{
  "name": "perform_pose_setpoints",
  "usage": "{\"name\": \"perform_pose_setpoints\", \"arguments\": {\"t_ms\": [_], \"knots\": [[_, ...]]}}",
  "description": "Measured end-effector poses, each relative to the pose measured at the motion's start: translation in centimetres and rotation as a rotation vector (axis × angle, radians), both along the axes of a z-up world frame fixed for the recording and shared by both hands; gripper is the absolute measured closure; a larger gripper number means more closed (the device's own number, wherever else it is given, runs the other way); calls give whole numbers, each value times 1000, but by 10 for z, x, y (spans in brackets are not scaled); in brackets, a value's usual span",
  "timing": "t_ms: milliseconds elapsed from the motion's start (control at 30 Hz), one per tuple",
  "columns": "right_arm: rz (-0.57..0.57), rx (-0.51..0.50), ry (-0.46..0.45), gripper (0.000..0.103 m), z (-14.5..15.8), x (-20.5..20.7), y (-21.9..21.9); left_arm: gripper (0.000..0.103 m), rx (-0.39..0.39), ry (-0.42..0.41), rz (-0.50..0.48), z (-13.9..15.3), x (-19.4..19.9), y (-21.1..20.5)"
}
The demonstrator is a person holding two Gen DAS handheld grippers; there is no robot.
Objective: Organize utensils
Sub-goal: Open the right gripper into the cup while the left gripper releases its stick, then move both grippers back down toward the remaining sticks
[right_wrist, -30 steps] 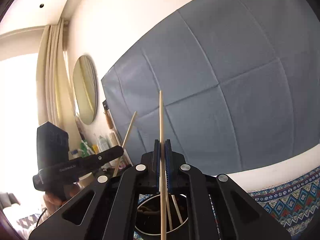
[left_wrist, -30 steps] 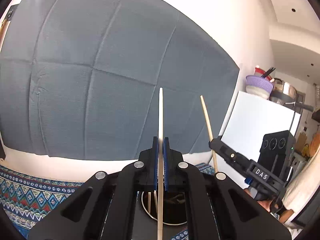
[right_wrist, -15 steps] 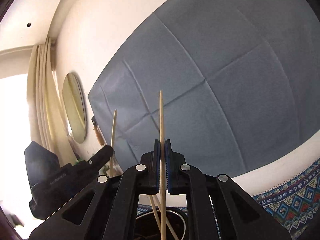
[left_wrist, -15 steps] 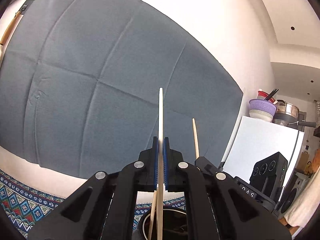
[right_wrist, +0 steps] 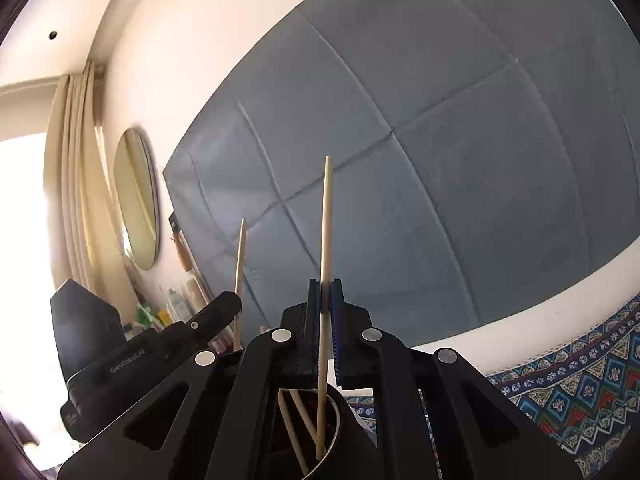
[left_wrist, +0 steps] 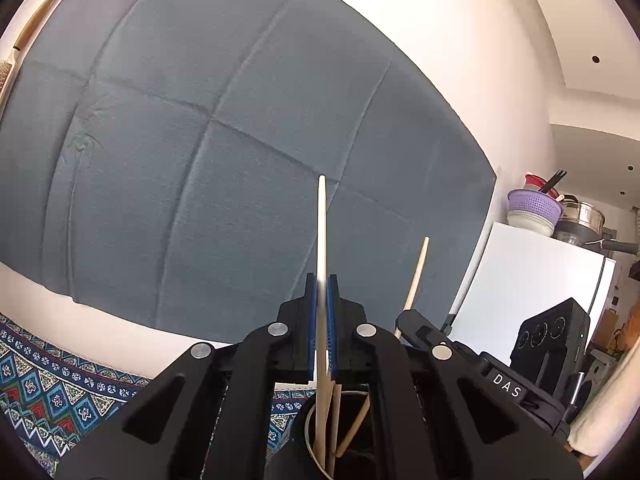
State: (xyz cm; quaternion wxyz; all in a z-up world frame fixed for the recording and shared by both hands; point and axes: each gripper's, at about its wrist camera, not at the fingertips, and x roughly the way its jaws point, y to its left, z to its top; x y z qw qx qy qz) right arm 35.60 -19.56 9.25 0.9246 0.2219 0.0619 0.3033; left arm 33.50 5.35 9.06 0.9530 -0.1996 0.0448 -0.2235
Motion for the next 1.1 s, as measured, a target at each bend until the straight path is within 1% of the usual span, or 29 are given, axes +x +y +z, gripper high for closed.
{"name": "perform_pose_setpoints", "arguments": {"t_ms": [133,200,367,400,433,500,533,567,600,733,767,833,867,967,1000,1033,1067,1100], "knots": [[5,-6,14,98,-6,1,0,98,-3,20,4,-8,1,3],[3,-14,15,95,-7,1,0,98,2,30,9,-11,2,4],[-6,-1,28,94,-3,0,-1,97,-8,49,15,-10,3,8],[-10,3,29,94,-2,0,-2,94,-11,46,24,-9,1,10],[-13,3,32,93,-1,-1,-4,87,-15,46,35,-8,0,11],[-23,-1,46,81,1,-2,-5,81,-30,47,47,-6,-3,16],[-28,0,45,67,1,-5,-8,77,-38,50,51,-5,-4,18],[-38,0,42,58,2,-7,-9,75,-45,53,56,-3,-6,20],[-49,-3,38,53,4,-10,-9,71,-51,56,61,-2,-7,22],[-55,-4,39,47,12,-16,-12,60,-58,64,76,4,-15,28],[-56,-2,40,45,14,-18,-13,58,-57,63,78,6,-18,29],[-61,-4,37,42,19,-22,-15,50,-50,60,80,10,-23,30],[-64,-6,35,41,21,-25,-16,48,-45,59,83,12,-26,30],[-66,-9,33,37,29,-33,-19,38,-35,53,91,19,-35,30],[-70,-10,30,35,31,-37,-20,30,-35,56,101,22,-38,31],[-71,-12,29,29,34,-40,-21,21,-36,59,112,24,-41,32],[-69,-14,31,22,36,-43,-21,20,-37,60,118,26,-44,32],[-65,-19,38,18,39,-46,-22,18,-39,58,119,28,-47,33]]}}
